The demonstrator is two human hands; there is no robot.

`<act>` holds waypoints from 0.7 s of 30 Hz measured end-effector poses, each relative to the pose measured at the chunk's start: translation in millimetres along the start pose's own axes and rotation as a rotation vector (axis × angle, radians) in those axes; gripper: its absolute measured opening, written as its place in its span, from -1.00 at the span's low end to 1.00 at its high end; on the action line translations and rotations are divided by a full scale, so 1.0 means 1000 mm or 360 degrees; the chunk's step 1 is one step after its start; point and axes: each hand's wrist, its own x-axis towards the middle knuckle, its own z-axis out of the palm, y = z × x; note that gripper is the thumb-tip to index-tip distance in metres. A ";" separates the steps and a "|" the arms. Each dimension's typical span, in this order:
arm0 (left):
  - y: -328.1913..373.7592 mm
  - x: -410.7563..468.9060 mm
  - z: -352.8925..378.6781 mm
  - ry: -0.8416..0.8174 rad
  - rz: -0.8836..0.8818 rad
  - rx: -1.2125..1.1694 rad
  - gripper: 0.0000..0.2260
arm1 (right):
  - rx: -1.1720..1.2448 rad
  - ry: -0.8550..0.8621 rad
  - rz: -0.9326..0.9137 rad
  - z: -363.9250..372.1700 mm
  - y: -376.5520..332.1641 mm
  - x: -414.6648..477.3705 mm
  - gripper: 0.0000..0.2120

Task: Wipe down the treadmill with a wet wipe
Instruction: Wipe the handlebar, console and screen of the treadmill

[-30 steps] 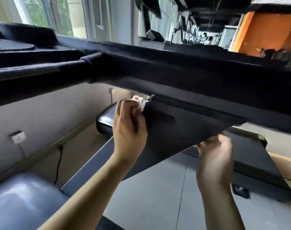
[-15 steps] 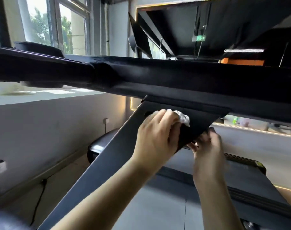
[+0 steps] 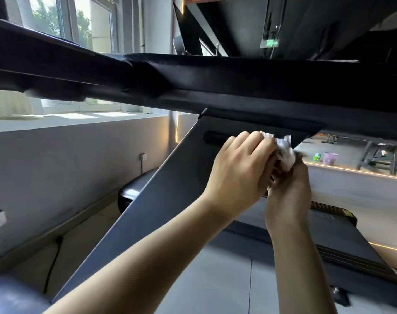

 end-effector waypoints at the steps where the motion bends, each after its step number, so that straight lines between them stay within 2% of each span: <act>1: -0.007 -0.015 -0.004 -0.0033 0.0018 0.0041 -0.88 | 0.0010 0.0004 0.0000 0.000 0.001 -0.002 -0.76; 5: -0.063 -0.113 -0.041 -0.0288 -0.0118 0.0190 -0.88 | 0.0095 0.0145 0.0066 -0.001 0.007 0.006 -0.75; 7: -0.081 -0.133 -0.058 -0.0333 -0.0226 0.0272 -0.90 | 0.0065 0.0170 0.0034 0.001 0.012 0.010 -0.78; 9: -0.075 -0.114 -0.055 -0.0295 -0.0259 0.0282 -0.88 | 0.0036 0.0208 0.0006 0.002 0.020 0.006 -0.74; 11: -0.052 -0.068 -0.041 -0.0178 -0.0240 0.0185 -0.88 | 0.0011 0.0210 -0.0055 0.000 0.024 -0.001 -0.60; 14: -0.025 -0.017 -0.018 -0.0068 -0.0160 0.0100 -0.91 | -0.0061 0.0132 -0.0120 -0.004 0.022 -0.009 -0.66; 17: -0.048 -0.045 -0.027 -0.0117 -0.0125 0.0228 -0.88 | -0.0098 0.0140 -0.0119 -0.006 0.021 -0.013 -0.65; 21: -0.098 -0.112 -0.060 -0.0003 -0.0435 0.0277 -0.89 | -0.0167 0.0228 -0.0099 -0.002 0.021 -0.022 -0.61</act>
